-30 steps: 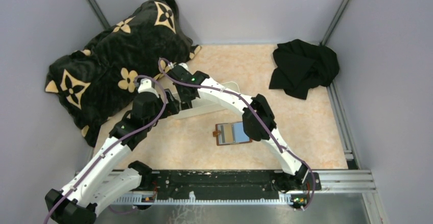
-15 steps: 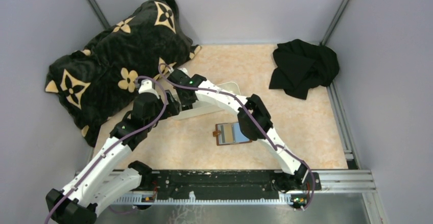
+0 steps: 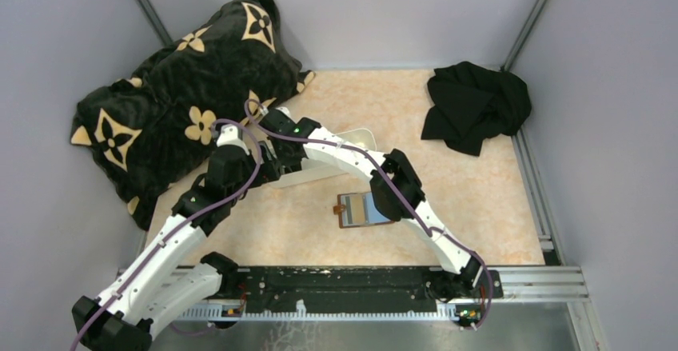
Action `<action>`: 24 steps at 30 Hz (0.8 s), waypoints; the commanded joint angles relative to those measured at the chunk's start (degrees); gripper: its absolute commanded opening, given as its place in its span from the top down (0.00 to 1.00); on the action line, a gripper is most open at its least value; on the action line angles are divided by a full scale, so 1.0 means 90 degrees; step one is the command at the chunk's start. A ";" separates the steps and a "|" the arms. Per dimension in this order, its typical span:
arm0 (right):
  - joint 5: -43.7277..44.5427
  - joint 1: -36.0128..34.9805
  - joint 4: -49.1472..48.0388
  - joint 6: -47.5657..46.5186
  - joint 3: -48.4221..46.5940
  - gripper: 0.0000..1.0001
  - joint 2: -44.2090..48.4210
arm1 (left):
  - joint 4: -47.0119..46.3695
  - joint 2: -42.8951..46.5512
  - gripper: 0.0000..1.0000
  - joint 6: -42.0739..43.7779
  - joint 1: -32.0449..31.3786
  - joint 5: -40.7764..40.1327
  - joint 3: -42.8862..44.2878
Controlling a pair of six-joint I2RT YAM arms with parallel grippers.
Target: Take the credit cards out of the card holder
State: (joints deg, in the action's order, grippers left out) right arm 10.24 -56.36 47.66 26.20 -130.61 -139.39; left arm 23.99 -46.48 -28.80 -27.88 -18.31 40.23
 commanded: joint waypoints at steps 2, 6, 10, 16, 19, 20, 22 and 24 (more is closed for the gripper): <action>-0.0070 -0.0081 -0.0167 0.0058 -0.0368 1.00 -0.0043 | -0.0064 0.0081 0.01 0.0058 0.0049 0.0092 -0.0108; -0.0077 -0.0101 -0.0157 0.0063 -0.0373 1.00 -0.0129 | -0.0007 0.0128 0.01 0.0056 0.0051 0.0078 -0.0105; -0.0078 -0.0132 -0.0188 0.0048 -0.0390 1.00 -0.0119 | 0.0015 0.0157 0.01 0.0070 0.0059 0.0052 -0.0124; -0.0097 -0.0136 -0.0259 0.0026 -0.0345 1.00 -0.0110 | 0.0043 0.0188 0.01 0.0081 0.0061 0.0068 -0.0124; -0.0149 -0.0152 -0.0299 0.0020 -0.0321 1.00 -0.0127 | 0.0052 0.0201 0.01 0.0102 0.0068 0.0042 -0.0124; -0.0148 -0.0159 -0.0304 0.0019 -0.0327 1.00 -0.0127 | 0.0057 0.0202 0.01 0.0101 0.0065 0.0044 -0.0134; -0.0140 -0.0172 -0.0302 -0.0004 -0.0328 1.00 -0.0132 | 0.0051 0.0193 0.01 0.0101 0.0064 0.0056 -0.0147; -0.0119 -0.0175 -0.0283 -0.0024 -0.0332 1.00 -0.0135 | 0.0036 0.0189 0.01 0.0091 0.0077 0.0072 -0.0162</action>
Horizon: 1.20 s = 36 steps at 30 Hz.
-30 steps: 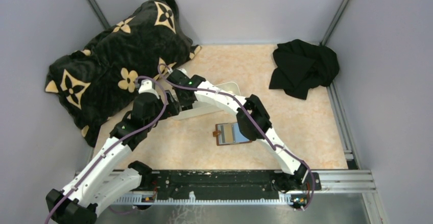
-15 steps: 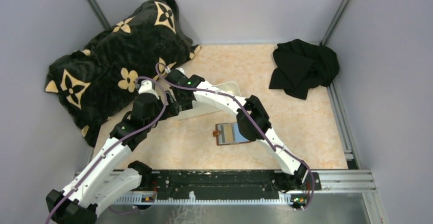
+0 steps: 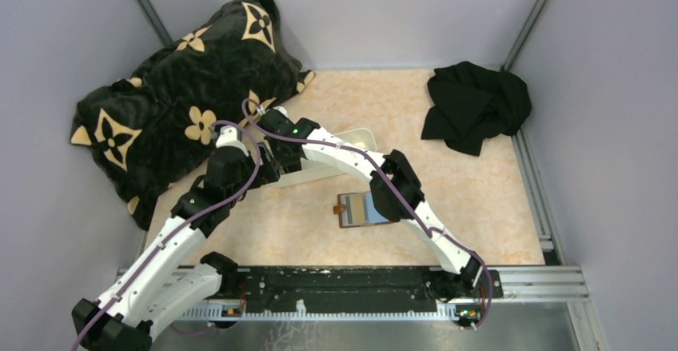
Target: Take the credit cards out of the card holder
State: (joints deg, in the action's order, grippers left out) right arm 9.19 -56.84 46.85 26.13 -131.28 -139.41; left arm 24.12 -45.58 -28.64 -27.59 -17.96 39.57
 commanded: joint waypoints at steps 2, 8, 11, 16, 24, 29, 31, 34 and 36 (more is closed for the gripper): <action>0.0118 -0.0121 -0.0129 -0.0004 -0.0266 1.00 -0.0144 | 0.0006 0.0077 0.01 0.0075 0.0048 0.0057 -0.0105; 0.0568 -0.0129 0.0143 -0.0019 -0.0288 1.00 -0.0166 | -0.0043 0.0044 0.01 0.0067 0.0044 0.0098 -0.0110; 0.0663 -0.0138 0.0199 -0.0046 -0.0315 1.00 -0.0178 | -0.0058 0.0025 0.01 0.0071 0.0058 0.0111 -0.0118; 0.0747 -0.0168 0.0306 -0.0092 -0.0449 1.00 -0.0323 | -0.0065 0.0032 0.01 0.0073 0.0068 0.0115 -0.0152; 0.0771 -0.0304 0.0434 -0.0149 -0.0781 0.99 -0.0403 | -0.0217 -0.0112 0.01 0.0089 0.0091 0.0271 -0.0167; 0.0794 -0.0339 0.0348 -0.0124 -0.0511 0.87 -0.0216 | -0.0177 -0.0040 0.01 0.0091 0.0101 0.0309 -0.0170; 0.0792 -0.0382 0.0301 -0.0112 -0.0397 0.82 -0.0155 | -0.0162 0.0045 0.01 0.0075 0.0104 0.0288 -0.0232; 0.0771 -0.0462 0.0204 -0.0092 -0.0324 0.81 -0.0083 | -0.0152 0.0107 0.01 0.0034 0.0106 0.0295 -0.0302; 0.0796 -0.0513 0.0174 -0.0074 -0.0334 0.81 -0.0044 | -0.0158 0.0113 0.01 0.0038 0.0098 0.0310 -0.0305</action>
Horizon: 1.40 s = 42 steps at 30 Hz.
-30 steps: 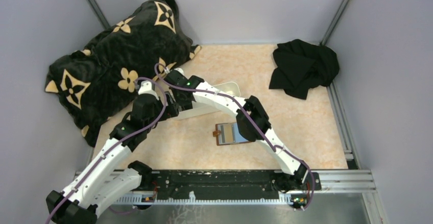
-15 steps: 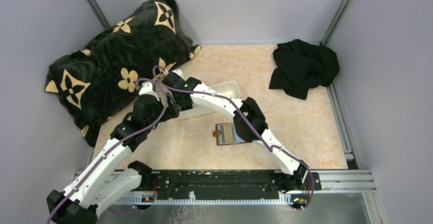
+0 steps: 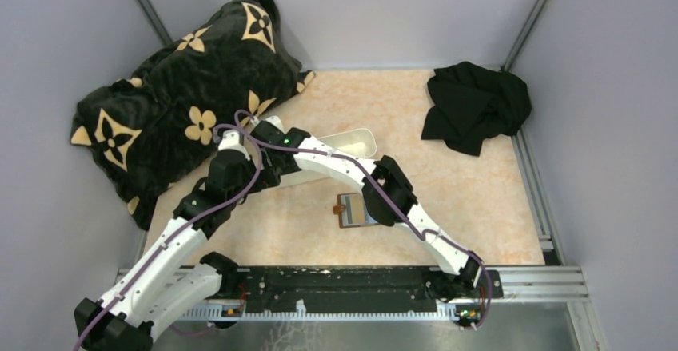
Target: Take the credit cards out of the card holder
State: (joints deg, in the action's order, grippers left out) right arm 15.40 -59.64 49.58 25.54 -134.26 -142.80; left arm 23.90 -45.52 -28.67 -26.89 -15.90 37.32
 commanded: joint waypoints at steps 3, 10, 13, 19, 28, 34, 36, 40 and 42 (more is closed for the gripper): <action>0.0156 -0.0256 -0.0139 -0.0006 -0.0007 0.81 0.0441 | -0.0163 0.0071 0.01 0.0048 0.0028 0.0087 -0.0052; 0.0294 -0.0294 -0.0179 -0.0033 0.0129 0.81 0.0759 | -0.0204 0.0028 0.01 0.0071 0.0041 0.0136 -0.0050; 0.0347 -0.0338 -0.0194 -0.0064 0.0132 0.81 0.0852 | -0.0204 0.0040 0.01 0.0076 0.0051 0.0159 -0.0065; 0.0347 -0.0395 -0.0244 -0.0069 0.0116 0.81 0.0895 | -0.0214 0.0043 0.01 0.0074 0.0070 0.0199 -0.0074; 0.0301 -0.0425 -0.0397 -0.0005 0.0230 0.81 0.0926 | -0.0244 0.0040 0.01 0.0089 0.0107 0.0274 -0.0084; 0.0126 -0.0444 -0.0641 0.0013 0.0399 0.81 0.1023 | -0.0244 0.0054 0.03 0.0089 0.0102 0.0297 -0.0099; 0.0016 -0.0444 -0.0803 0.0014 0.0553 0.81 0.1066 | -0.0248 0.0071 0.03 0.0088 0.0112 0.0297 -0.0094; -0.0142 -0.0440 -0.0958 0.0042 0.0685 0.81 0.1092 | -0.0235 0.0096 0.04 0.0092 0.0112 0.0293 -0.0114; -0.0231 -0.0444 -0.1041 0.0051 0.0733 0.81 0.1123 | -0.0240 0.0104 0.05 0.0085 0.0112 0.0301 -0.0114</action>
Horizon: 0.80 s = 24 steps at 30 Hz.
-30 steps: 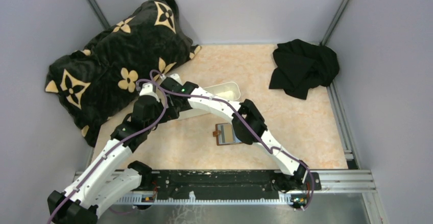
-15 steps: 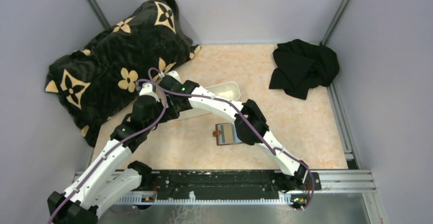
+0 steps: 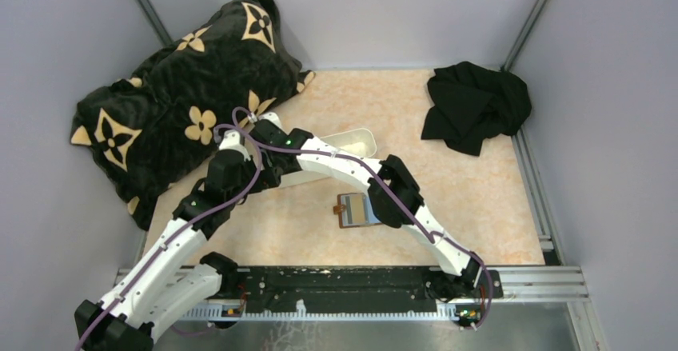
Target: Take the credit cards out of the card holder
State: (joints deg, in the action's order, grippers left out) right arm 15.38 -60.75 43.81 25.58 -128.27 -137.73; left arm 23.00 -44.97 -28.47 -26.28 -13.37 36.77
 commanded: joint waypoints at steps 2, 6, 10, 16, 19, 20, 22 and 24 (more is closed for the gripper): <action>-0.0286 -0.0327 -0.0498 0.0057 0.0153 0.82 0.0627 | -0.0144 0.0036 0.05 0.0069 0.0056 0.0020 -0.0053; -0.0275 -0.0327 -0.0628 0.0050 0.0286 0.82 0.0751 | -0.0158 0.0035 0.05 0.0076 0.0057 0.0044 -0.0054; -0.0206 -0.0330 -0.0642 0.0048 0.0336 0.82 0.0775 | -0.0181 0.0026 0.06 0.0086 0.0068 0.0069 -0.0053; 0.0044 -0.0330 -0.0988 0.0071 0.0749 0.84 0.1216 | -0.0203 0.0005 0.07 0.0102 0.0092 0.0108 -0.0053; 0.0378 -0.0331 -0.1545 0.0126 0.1445 0.84 0.1836 | -0.0205 0.0008 0.07 0.0106 0.0090 0.0127 -0.0053; 0.0512 -0.0324 -0.1768 0.0137 0.1728 0.84 0.2097 | -0.0213 0.0023 0.07 0.0096 0.0088 0.0128 -0.0053; 0.0848 -0.0325 -0.2230 0.0154 0.2320 0.85 0.2587 | -0.0234 0.0063 0.06 0.0110 0.0106 0.0128 -0.0061; 0.1137 -0.0320 -0.2792 0.0174 0.3001 0.85 0.3126 | -0.0259 0.0093 0.07 0.0109 0.0108 0.0133 -0.0067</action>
State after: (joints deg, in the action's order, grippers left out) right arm 19.49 -60.90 31.16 26.15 -107.70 -123.90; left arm 21.43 -43.99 -28.03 -26.09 -10.00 36.60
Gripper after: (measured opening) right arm 0.156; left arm 0.935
